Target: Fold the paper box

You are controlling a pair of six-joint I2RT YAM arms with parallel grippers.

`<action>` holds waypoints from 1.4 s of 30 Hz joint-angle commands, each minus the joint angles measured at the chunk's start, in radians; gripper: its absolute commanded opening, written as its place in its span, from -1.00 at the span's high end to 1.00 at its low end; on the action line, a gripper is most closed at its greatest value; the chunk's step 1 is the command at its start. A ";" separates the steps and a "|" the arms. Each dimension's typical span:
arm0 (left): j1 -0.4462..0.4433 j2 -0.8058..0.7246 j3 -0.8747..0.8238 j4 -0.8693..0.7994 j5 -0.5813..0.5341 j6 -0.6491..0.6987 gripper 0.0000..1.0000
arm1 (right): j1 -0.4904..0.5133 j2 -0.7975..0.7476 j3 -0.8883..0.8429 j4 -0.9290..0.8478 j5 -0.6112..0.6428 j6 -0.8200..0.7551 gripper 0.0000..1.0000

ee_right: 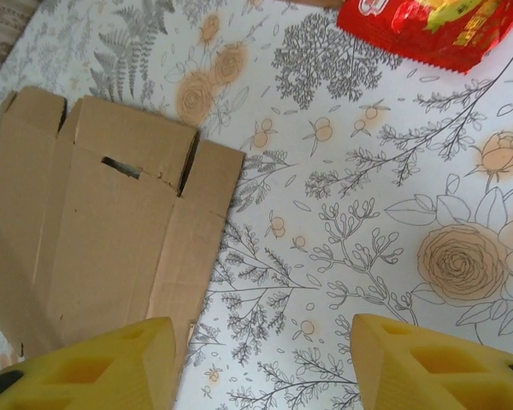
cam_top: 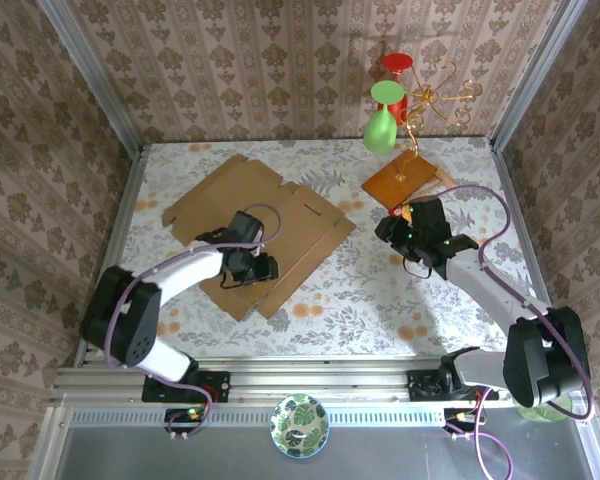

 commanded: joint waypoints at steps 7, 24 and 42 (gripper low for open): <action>0.204 0.200 0.210 0.001 0.070 -0.012 0.26 | 0.018 0.196 0.142 0.050 -0.117 0.014 -0.18; -0.016 0.431 0.160 0.031 0.008 0.110 0.28 | -0.055 0.330 0.103 0.195 -0.196 0.140 -0.24; -0.014 0.255 0.238 -0.005 -0.042 0.088 0.07 | -0.103 0.321 0.034 0.211 -0.269 0.155 -0.29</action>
